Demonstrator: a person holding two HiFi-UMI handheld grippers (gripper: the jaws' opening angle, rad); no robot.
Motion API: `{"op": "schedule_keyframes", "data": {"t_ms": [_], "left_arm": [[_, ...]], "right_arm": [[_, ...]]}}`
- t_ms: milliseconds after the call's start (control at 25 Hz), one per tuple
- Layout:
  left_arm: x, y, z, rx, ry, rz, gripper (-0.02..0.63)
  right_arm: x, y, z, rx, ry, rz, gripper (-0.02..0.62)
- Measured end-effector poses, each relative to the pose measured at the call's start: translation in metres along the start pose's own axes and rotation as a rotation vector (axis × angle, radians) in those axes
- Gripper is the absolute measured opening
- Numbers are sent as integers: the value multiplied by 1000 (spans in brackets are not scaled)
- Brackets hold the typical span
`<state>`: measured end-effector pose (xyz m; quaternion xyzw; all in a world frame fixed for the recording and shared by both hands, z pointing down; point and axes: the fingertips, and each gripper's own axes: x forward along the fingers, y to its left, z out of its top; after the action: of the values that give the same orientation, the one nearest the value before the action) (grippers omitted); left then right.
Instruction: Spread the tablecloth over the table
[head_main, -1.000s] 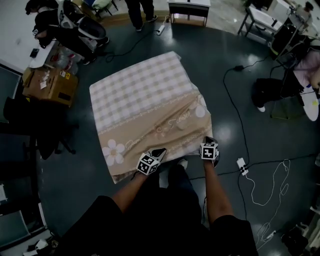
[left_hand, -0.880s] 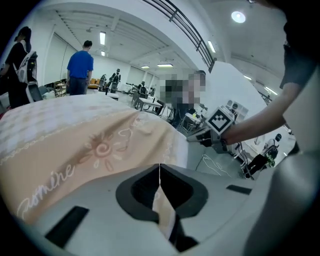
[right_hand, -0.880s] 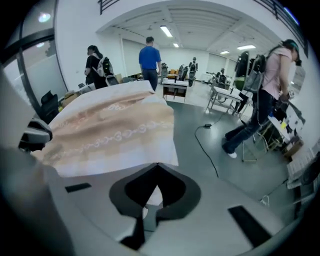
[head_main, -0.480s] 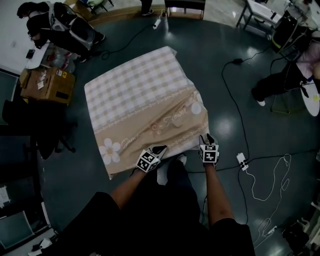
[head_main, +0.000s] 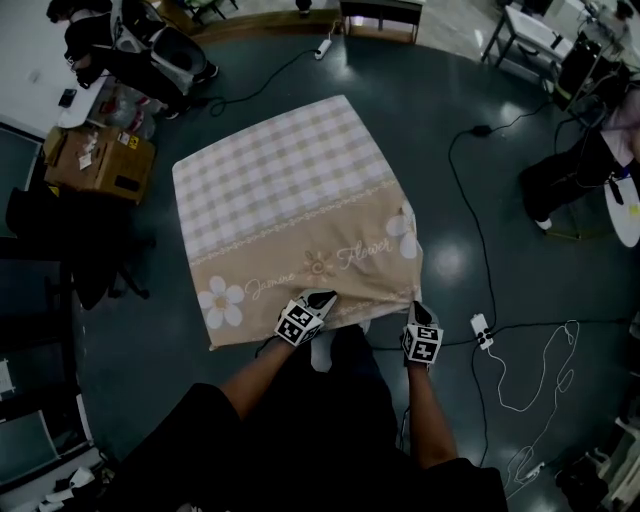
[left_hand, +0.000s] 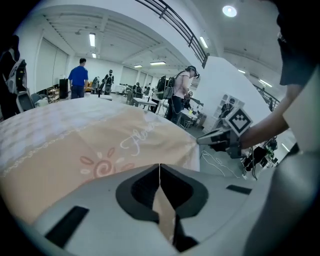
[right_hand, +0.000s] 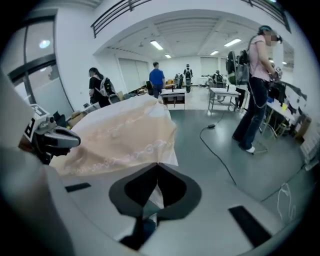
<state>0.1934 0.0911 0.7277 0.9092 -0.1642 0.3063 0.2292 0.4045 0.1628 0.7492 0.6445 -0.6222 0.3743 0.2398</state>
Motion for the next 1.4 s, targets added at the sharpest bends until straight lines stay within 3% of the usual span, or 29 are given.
{"op": "schedule_keyframes", "data": {"t_ms": [200, 320, 440, 520, 680, 800, 960, 1080, 1160, 1240, 1400], "left_arm": [[20, 20, 9, 4, 70, 47, 18], [18, 17, -4, 2, 87, 68, 18], [1, 38, -21, -14, 77, 91, 18], [-3, 52, -33, -18, 76, 96, 18], [12, 41, -22, -24, 69, 82, 18], [25, 30, -20, -5, 58, 70, 18], [28, 43, -20, 39, 48, 60, 18], [31, 50, -10, 21, 39, 79, 18], [28, 50, -13, 39, 36, 77, 18], [32, 36, -21, 57, 41, 53, 18], [68, -3, -32, 26, 103, 60, 20]], "right_arm": [[32, -56, -26, 265, 112, 0, 18], [12, -85, -31, 394, 82, 8, 17], [9, -73, -37, 346, 84, 38, 27], [18, -54, -27, 286, 70, 94, 143], [33, -48, 13, 144, 26, 170, 164], [48, -46, 24, 153, -6, 185, 166], [75, -28, 54, 130, 4, 140, 173], [85, -30, 61, 13, 111, 101, 144], [79, -24, 58, -35, 121, 85, 105], [71, -29, 49, 1, 89, 85, 35], [75, -70, 35, 140, 134, 169, 23]]}}
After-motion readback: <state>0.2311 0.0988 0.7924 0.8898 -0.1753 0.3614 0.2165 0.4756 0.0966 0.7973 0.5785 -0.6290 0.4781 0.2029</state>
